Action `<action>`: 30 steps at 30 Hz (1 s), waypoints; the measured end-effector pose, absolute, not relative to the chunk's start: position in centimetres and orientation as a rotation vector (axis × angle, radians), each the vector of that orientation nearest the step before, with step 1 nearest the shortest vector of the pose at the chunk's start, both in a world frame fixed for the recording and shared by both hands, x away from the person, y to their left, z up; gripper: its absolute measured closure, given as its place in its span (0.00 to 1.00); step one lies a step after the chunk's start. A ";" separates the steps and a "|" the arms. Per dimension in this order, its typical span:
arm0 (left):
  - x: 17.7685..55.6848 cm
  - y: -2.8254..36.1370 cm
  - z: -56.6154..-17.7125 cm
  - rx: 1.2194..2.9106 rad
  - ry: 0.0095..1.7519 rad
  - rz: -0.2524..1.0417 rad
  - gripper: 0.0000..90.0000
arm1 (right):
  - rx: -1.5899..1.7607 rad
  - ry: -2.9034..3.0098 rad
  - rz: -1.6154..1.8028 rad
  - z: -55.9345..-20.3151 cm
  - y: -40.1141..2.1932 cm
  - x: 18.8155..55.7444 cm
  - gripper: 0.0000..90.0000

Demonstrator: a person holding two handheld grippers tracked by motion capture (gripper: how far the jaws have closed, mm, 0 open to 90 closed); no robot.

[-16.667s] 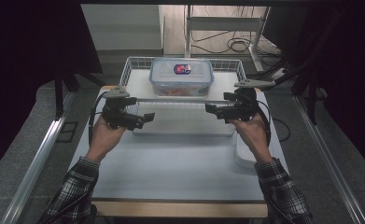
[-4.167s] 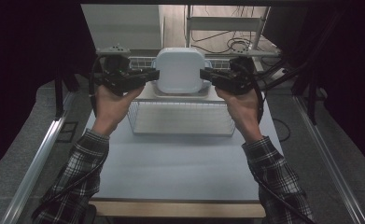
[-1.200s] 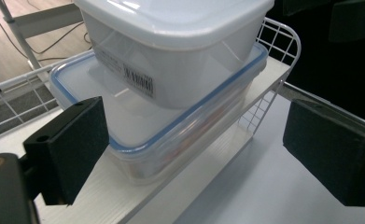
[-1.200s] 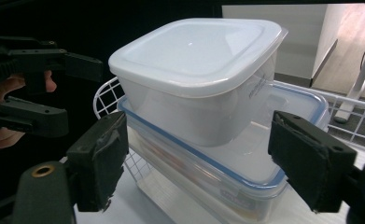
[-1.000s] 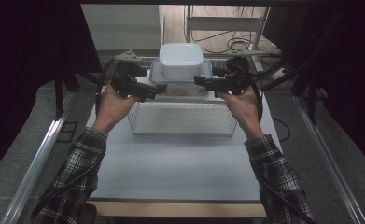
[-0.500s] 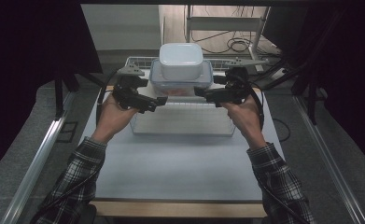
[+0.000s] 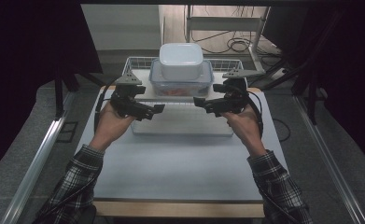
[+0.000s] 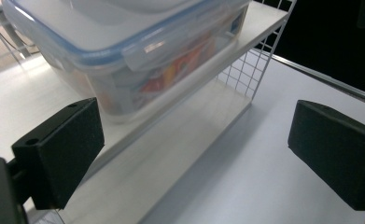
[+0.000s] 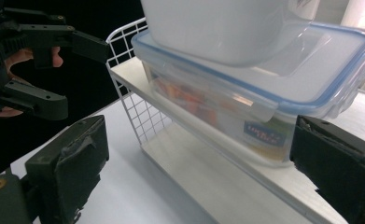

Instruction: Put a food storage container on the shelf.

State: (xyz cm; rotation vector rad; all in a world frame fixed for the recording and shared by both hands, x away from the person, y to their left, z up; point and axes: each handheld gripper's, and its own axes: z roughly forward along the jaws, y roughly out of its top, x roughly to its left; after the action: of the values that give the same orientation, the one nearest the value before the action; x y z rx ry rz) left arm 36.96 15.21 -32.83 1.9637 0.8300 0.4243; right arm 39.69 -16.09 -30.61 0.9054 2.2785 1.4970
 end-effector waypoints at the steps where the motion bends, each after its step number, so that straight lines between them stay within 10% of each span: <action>1: 36.9 15.2 -32.9 1.970 0.830 0.425 0.04 | 0.903 2.284 1.495 -30.7 -16.1 39.6 0.04; 30: 34.1 15.5 -36.7 2.001 0.829 0.434 0.03 | 0.847 2.342 1.407 -33.8 -16.3 37.1 0.03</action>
State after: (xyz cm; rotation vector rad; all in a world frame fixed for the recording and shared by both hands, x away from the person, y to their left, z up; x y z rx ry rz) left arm 34.08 15.50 -36.70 2.0015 0.8288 0.4336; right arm 37.10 -16.32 -33.84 0.8474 2.3419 1.4069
